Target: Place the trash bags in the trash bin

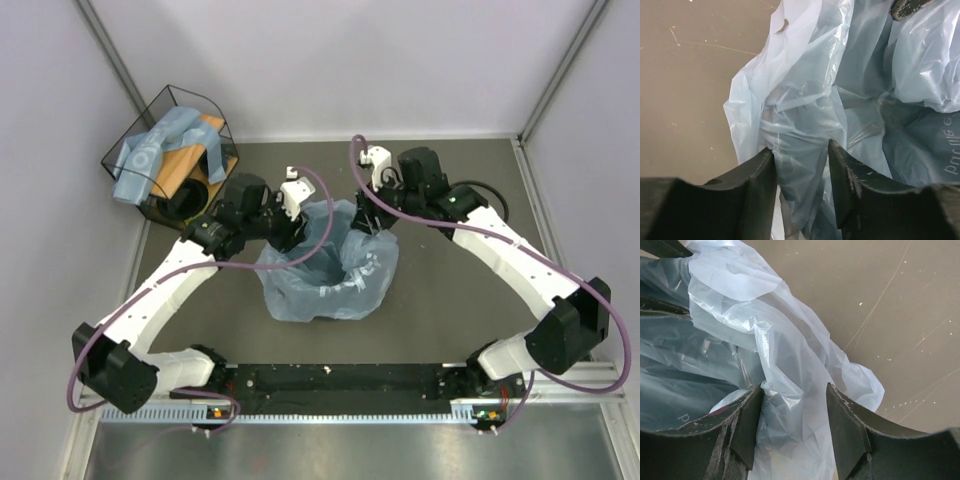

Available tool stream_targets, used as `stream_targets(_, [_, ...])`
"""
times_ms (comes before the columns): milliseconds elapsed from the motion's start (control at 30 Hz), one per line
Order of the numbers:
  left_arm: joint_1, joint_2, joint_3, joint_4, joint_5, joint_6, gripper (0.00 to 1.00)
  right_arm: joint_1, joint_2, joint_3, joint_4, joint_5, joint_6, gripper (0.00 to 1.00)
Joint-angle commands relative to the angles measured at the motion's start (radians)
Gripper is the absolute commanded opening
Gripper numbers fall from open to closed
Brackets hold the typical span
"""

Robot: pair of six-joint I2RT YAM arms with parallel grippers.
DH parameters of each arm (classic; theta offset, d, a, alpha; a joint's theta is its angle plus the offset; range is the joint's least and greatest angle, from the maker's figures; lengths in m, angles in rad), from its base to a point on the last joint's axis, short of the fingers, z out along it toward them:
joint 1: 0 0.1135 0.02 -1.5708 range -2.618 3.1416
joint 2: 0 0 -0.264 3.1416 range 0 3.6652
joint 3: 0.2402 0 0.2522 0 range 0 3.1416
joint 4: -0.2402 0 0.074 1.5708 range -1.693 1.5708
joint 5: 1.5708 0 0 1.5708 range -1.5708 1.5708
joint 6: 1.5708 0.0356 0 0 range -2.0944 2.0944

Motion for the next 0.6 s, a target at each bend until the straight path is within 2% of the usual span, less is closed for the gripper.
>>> stream_targets(0, [0.011,-0.09,-0.002,0.017,0.034,-0.053,0.53,0.005,-0.016,0.058,-0.025,-0.021,-0.03,0.56])
stream_targets(33, [0.014,-0.107,0.019,0.026,0.043,-0.061,0.58,0.004,-0.029,0.073,-0.026,-0.035,-0.022,0.6])
stream_targets(67, [0.017,-0.125,0.033,0.029,0.06,-0.061,0.59,0.002,-0.051,0.081,-0.023,-0.063,-0.015,0.61])
stream_targets(200, [0.023,-0.236,0.052,0.098,0.094,-0.05,0.6,-0.009,-0.099,0.109,-0.021,-0.127,0.065,0.66])
stream_targets(300, [0.023,-0.254,0.063,0.103,0.219,-0.003,0.58,-0.045,-0.122,0.121,-0.021,-0.19,0.128,0.68])
stream_targets(333, [0.023,-0.248,0.079,0.057,0.278,0.055,0.57,-0.061,-0.13,0.117,-0.021,-0.207,0.151,0.69])
stream_targets(367, [0.022,-0.239,0.084,0.043,0.41,0.078,0.55,-0.082,-0.136,0.11,-0.021,-0.225,0.175,0.68])
stream_targets(400, [0.008,-0.212,0.084,0.04,0.448,0.085,0.51,-0.125,-0.148,0.101,-0.023,-0.265,0.229,0.68])
stream_targets(567, [-0.089,-0.065,0.136,0.051,0.442,0.045,0.48,-0.275,-0.194,-0.04,-0.028,-0.346,0.304,0.67])
